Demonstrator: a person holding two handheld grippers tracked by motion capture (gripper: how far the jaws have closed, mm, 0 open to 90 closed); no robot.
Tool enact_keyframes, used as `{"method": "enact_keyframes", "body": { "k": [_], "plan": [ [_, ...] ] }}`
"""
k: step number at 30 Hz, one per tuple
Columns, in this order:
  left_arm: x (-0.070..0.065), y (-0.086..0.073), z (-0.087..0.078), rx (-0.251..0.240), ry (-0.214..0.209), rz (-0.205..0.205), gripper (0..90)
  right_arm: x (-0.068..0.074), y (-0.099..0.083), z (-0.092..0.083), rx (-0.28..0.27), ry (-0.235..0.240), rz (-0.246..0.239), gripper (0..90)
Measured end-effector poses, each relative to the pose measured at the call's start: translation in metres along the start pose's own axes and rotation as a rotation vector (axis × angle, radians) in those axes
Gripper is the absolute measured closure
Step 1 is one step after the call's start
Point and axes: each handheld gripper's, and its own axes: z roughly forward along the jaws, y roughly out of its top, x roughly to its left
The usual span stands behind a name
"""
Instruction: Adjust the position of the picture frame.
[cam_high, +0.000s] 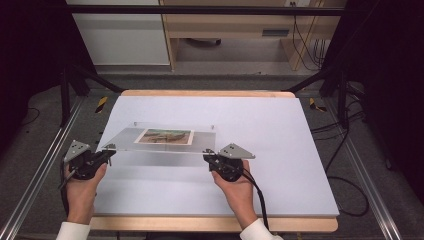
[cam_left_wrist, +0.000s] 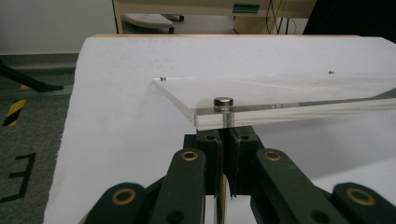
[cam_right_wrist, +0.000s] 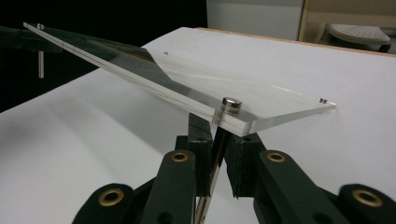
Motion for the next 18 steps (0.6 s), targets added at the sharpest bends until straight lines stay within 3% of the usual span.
{"method": "enact_keyframes", "body": {
  "k": [12, 18],
  "plan": [
    [-0.023, 0.013, -0.003, -0.037, -0.009, 0.008, 84.5, -0.013, 0.010, -0.021, -0.024, 0.007, 0.011, 81.2],
    [-0.044, 0.022, 0.005, -0.055, -0.018, 0.027, 84.5, -0.028, 0.012, -0.035, -0.034, -0.011, 0.011, 81.2]
  ]
}}
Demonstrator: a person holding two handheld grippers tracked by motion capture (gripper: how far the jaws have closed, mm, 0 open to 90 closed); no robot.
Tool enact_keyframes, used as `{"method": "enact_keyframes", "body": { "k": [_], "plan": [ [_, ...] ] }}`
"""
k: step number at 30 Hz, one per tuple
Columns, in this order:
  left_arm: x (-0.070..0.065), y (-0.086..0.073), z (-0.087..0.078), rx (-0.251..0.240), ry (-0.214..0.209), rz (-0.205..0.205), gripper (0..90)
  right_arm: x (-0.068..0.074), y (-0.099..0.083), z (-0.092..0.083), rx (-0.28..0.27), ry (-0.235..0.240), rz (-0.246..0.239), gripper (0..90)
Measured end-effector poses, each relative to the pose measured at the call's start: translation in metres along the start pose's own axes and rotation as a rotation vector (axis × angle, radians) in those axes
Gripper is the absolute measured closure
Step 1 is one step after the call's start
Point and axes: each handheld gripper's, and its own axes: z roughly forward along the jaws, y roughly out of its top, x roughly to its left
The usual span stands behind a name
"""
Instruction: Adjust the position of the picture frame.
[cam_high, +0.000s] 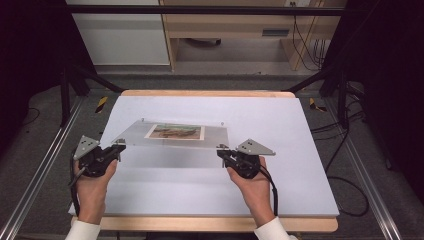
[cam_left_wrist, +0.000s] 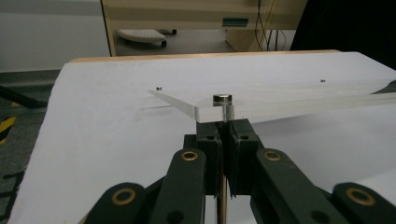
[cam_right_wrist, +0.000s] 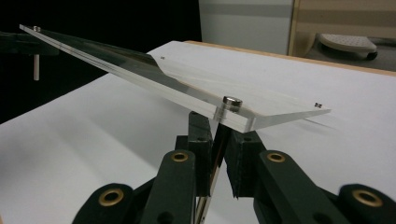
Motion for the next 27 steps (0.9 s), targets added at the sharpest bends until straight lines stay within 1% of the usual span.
{"method": "enact_keyframes", "body": {
  "k": [1, 2, 3, 4, 5, 9, 10, 14, 16, 17, 19, 21, 27],
  "plan": [
    [-0.004, 0.001, 0.002, -0.001, -0.005, 0.004, 84.5, -0.007, 0.000, -0.006, -0.006, -0.011, 0.000, 81.3],
    [-0.009, 0.002, 0.005, -0.003, -0.008, 0.011, 84.5, -0.007, 0.000, -0.006, -0.006, -0.011, 0.000, 81.3],
    [-0.017, 0.003, 0.010, -0.002, -0.018, 0.019, 84.5, -0.014, 0.000, -0.013, -0.006, -0.024, 0.007, 81.4],
    [-0.017, 0.003, 0.010, -0.002, -0.018, 0.019, 84.5, -0.018, 0.000, -0.016, -0.006, -0.029, 0.010, 81.3],
    [-0.025, 0.005, 0.015, -0.003, -0.030, 0.025, 84.4, -0.021, 0.000, -0.019, -0.006, -0.034, 0.009, 81.3],
    [-0.038, 0.008, 0.023, -0.011, -0.046, 0.033, 84.4, -0.034, -0.002, -0.031, -0.013, -0.053, 0.017, 81.3],
    [-0.042, 0.009, 0.025, -0.008, -0.053, 0.026, 84.5, -0.037, -0.002, -0.034, -0.013, -0.056, 0.015, 81.3],
    [-0.054, 0.009, 0.031, -0.023, -0.056, 0.033, 84.4, -0.047, -0.003, -0.041, -0.019, -0.070, 0.020, 81.4],
    [-0.056, 0.008, 0.033, -0.024, -0.060, 0.032, 84.4, -0.050, -0.003, -0.043, -0.019, -0.073, 0.022, 81.5],
    [-0.060, 0.008, 0.036, -0.025, -0.069, 0.028, 84.4, -0.056, -0.004, -0.046, -0.021, -0.070, 0.024, 81.4],
    [-0.062, 0.007, 0.038, -0.025, -0.072, 0.030, 84.4, -0.058, -0.005, -0.048, -0.021, -0.070, 0.025, 81.4],
    [-0.067, 0.006, 0.042, -0.026, -0.079, 0.029, 84.4, -0.064, -0.006, -0.052, -0.018, -0.071, 0.028, 81.4],
    [-0.075, 0.004, 0.049, -0.026, -0.084, 0.031, 84.3, -0.074, -0.009, -0.056, -0.008, -0.074, 0.037, 81.3]
  ]
}}
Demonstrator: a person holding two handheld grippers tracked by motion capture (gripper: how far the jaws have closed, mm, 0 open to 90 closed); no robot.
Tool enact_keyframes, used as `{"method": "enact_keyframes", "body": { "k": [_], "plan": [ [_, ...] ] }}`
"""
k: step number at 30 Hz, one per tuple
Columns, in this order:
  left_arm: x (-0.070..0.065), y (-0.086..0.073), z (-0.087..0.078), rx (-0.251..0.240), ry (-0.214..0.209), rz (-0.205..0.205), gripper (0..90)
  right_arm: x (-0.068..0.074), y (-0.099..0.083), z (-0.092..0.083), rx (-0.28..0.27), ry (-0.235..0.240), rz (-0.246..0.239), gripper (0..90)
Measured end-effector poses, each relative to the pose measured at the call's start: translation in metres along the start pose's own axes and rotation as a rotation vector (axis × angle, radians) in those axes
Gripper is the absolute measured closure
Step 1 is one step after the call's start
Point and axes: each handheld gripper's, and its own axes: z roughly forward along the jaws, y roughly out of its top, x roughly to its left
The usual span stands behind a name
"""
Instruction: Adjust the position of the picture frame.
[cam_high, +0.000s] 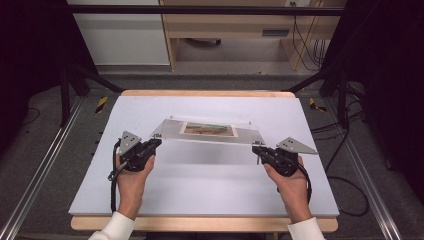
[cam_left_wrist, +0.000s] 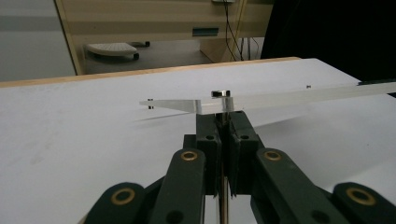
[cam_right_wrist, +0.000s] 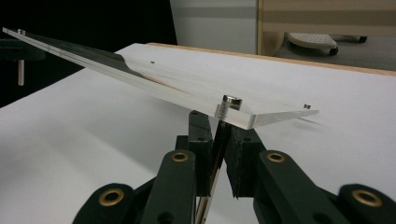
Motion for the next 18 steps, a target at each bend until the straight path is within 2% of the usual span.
{"method": "enact_keyframes", "body": {
  "k": [13, 18],
  "plan": [
    [-0.007, -0.004, 0.004, -0.002, 0.001, 0.009, 83.9, -0.010, -0.001, -0.002, 0.013, 0.007, -0.002, 81.1],
    [-0.007, -0.009, 0.004, 0.004, 0.007, 0.007, 83.7, -0.012, -0.004, 0.001, 0.028, 0.010, 0.002, 81.1]
  ]
}}
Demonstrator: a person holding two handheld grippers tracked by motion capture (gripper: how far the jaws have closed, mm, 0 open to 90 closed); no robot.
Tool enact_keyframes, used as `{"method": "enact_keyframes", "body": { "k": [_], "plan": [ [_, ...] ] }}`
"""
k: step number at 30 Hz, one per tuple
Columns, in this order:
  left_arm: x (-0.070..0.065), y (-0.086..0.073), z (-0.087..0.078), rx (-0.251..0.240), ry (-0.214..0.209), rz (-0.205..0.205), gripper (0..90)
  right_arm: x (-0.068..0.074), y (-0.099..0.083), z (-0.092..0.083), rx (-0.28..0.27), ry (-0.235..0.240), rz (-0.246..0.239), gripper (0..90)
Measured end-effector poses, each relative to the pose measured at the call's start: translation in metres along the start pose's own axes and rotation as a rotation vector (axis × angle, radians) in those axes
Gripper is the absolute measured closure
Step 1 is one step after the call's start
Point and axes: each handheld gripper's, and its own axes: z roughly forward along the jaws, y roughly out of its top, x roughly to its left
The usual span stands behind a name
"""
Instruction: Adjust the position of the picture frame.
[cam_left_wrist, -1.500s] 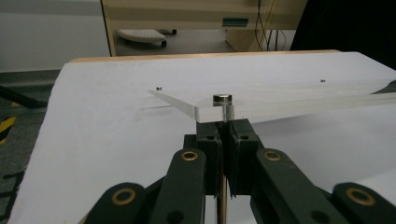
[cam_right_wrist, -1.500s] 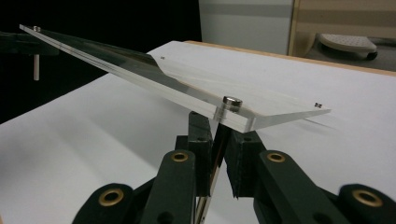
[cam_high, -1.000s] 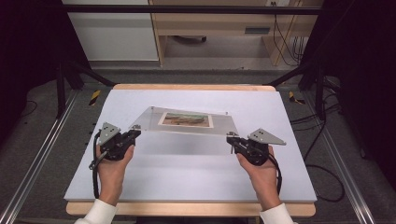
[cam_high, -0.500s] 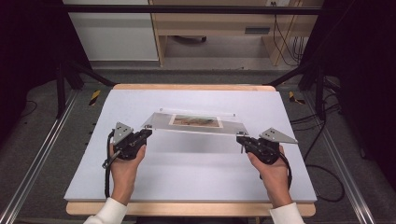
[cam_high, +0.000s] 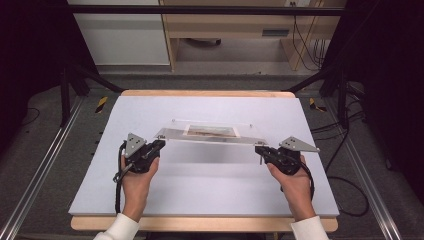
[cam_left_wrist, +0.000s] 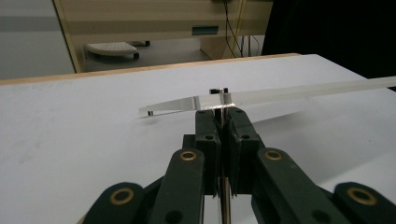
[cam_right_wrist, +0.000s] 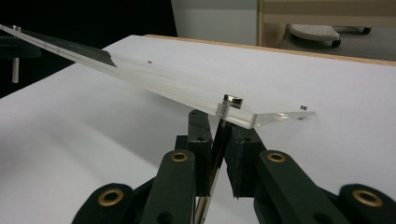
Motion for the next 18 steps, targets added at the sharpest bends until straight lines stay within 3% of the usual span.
{"method": "enact_keyframes", "body": {
  "k": [18],
  "plan": [
    [-0.004, -0.011, -0.005, 0.034, -0.011, -0.008, 83.3, 0.000, -0.004, -0.001, 0.020, -0.004, -0.009, 81.7]
  ]
}}
